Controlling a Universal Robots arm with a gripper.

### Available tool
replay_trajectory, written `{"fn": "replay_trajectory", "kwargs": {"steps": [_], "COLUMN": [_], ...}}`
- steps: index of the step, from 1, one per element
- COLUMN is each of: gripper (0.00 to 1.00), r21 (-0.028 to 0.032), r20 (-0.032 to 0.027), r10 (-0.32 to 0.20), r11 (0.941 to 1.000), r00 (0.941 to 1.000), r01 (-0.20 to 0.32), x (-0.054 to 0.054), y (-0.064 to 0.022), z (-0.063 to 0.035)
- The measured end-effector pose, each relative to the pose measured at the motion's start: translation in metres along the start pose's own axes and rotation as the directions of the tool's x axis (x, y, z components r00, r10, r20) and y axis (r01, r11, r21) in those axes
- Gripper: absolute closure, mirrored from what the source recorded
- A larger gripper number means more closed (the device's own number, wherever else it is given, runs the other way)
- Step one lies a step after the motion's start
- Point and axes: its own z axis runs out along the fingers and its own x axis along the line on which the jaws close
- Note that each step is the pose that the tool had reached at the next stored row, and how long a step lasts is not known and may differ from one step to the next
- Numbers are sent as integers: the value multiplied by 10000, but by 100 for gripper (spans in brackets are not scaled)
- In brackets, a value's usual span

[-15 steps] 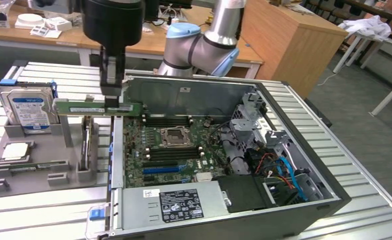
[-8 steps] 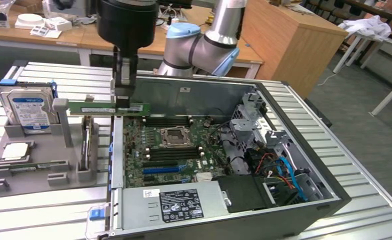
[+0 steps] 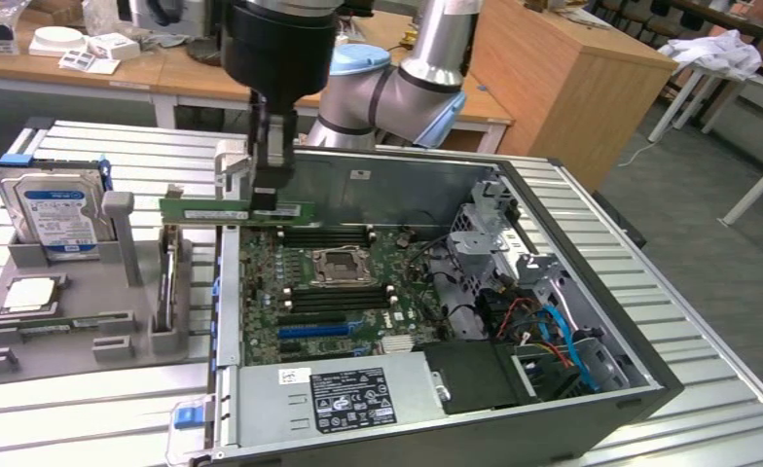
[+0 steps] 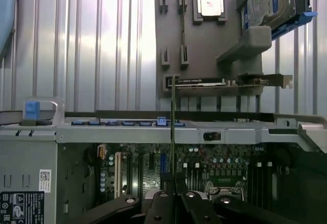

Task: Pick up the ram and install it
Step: 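Pick up the ram and move it above insertion slot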

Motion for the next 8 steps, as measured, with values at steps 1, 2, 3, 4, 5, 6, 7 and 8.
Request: {"fn": "replay_trajectory", "kwargs": {"steps": [1,2,3,4,5,6,7,8], "gripper": [88,88,88,88,88,88,88,88], "r21": [0,0,0,0,1,0,0,0], "r20": [0,0,0,0,1,0,0,0], "r10": [0,-1,0,-1,-2,0,0,0], "r11": [10000,10000,10000,10000,10000,10000,10000,10000], "r00": [10000,10000,10000,10000,10000,10000,10000,10000], "r01": [0,1,0,1,2,0,0,0], "x": [0,0,0,0,0,0,0,0], "y": [-26,-51,-76,-101,-127,-151,-178,-205], "z": [-1,-2,-3,-3,-4,-5,-6,-7]}}
